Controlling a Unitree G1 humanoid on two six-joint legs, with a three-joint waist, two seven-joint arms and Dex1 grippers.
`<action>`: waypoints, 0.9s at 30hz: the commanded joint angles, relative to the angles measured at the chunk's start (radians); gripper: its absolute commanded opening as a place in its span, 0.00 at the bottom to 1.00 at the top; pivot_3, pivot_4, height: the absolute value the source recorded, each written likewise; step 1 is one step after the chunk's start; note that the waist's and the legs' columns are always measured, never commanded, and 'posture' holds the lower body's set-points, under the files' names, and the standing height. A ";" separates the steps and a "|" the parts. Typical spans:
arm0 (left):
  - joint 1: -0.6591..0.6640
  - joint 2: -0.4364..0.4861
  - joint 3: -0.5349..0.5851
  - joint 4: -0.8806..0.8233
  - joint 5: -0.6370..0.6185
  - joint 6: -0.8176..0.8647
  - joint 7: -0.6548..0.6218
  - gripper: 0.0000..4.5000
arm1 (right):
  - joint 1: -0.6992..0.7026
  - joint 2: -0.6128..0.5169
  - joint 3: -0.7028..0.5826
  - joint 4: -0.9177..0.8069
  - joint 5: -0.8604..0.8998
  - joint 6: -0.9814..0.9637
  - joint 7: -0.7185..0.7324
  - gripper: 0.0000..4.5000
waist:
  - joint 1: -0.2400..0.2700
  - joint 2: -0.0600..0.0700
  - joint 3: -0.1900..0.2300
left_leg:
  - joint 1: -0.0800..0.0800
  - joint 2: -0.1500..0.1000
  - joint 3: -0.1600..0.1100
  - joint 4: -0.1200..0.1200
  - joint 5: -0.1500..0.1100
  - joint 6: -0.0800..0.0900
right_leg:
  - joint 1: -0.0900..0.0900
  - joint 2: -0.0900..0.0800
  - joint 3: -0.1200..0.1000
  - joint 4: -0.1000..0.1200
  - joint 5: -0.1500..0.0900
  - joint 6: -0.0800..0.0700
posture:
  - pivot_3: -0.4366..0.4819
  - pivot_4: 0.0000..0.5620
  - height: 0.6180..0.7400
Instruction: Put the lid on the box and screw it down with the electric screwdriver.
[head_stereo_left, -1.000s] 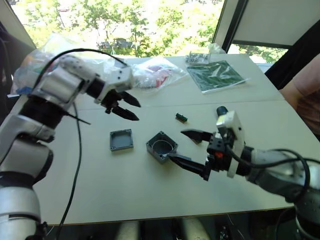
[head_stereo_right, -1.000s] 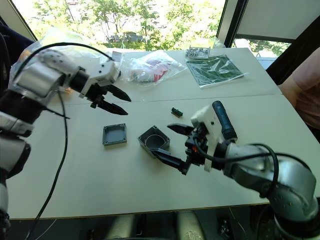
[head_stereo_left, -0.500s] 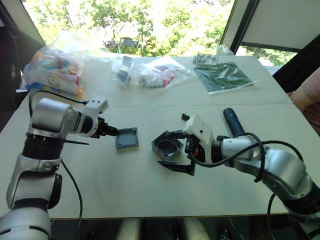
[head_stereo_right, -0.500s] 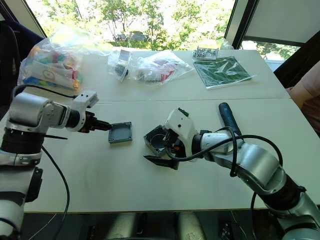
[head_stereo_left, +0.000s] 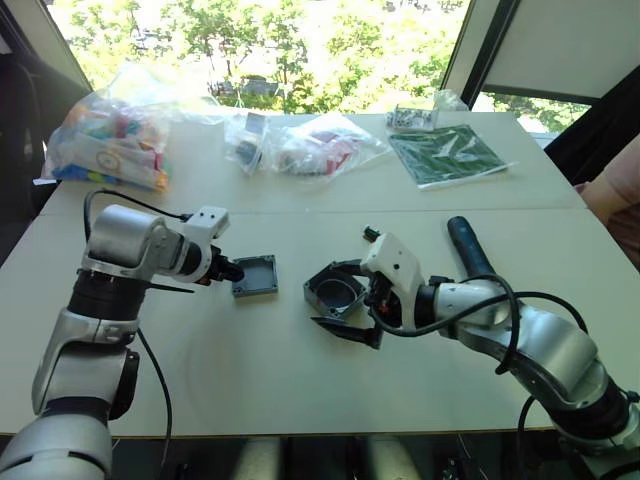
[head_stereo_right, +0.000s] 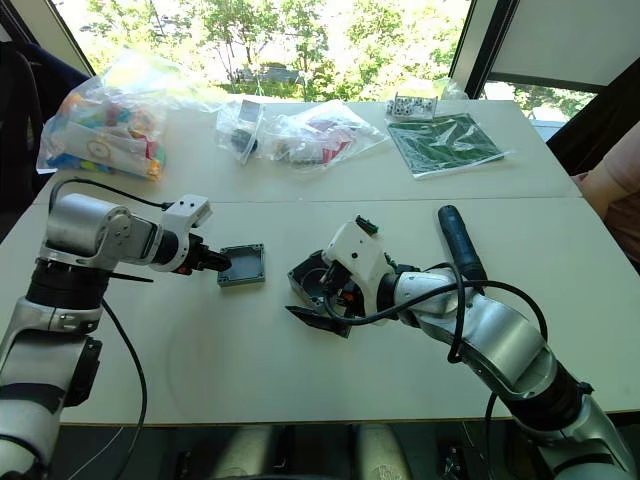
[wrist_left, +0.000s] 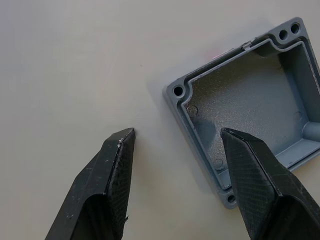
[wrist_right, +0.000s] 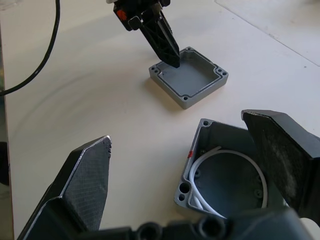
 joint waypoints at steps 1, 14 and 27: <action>0.011 -0.012 -0.045 0.008 0.013 0.004 0.013 0.51 | 0.012 0.011 -0.039 -0.055 -0.009 0.019 -0.022 1.00 | 0.000 0.001 -0.001 | 0.000 0.000 0.000 0.000 0.000 0.000 | 0.000 0.000 0.000 0.000 0.000 0.000 | 0.48 0.27 1.00; 0.029 -0.038 0.004 -0.019 0.033 -0.151 0.015 0.01 | 0.090 0.107 -0.196 -0.026 0.067 0.072 -0.066 1.00 | 0.003 0.003 -0.003 | 0.002 -0.001 0.000 0.000 -0.001 0.001 | 0.002 -0.001 0.000 0.001 0.000 0.000 | 0.48 0.27 1.00; -0.050 -0.229 0.206 0.009 -0.018 -0.876 -0.122 0.01 | -0.196 0.443 -0.575 0.350 0.329 0.202 -0.345 1.00 | 0.003 0.003 -0.003 | 0.000 -0.001 0.002 -0.003 0.005 -0.008 | -0.001 -0.002 0.000 -0.001 0.001 0.000 | 0.48 0.27 1.00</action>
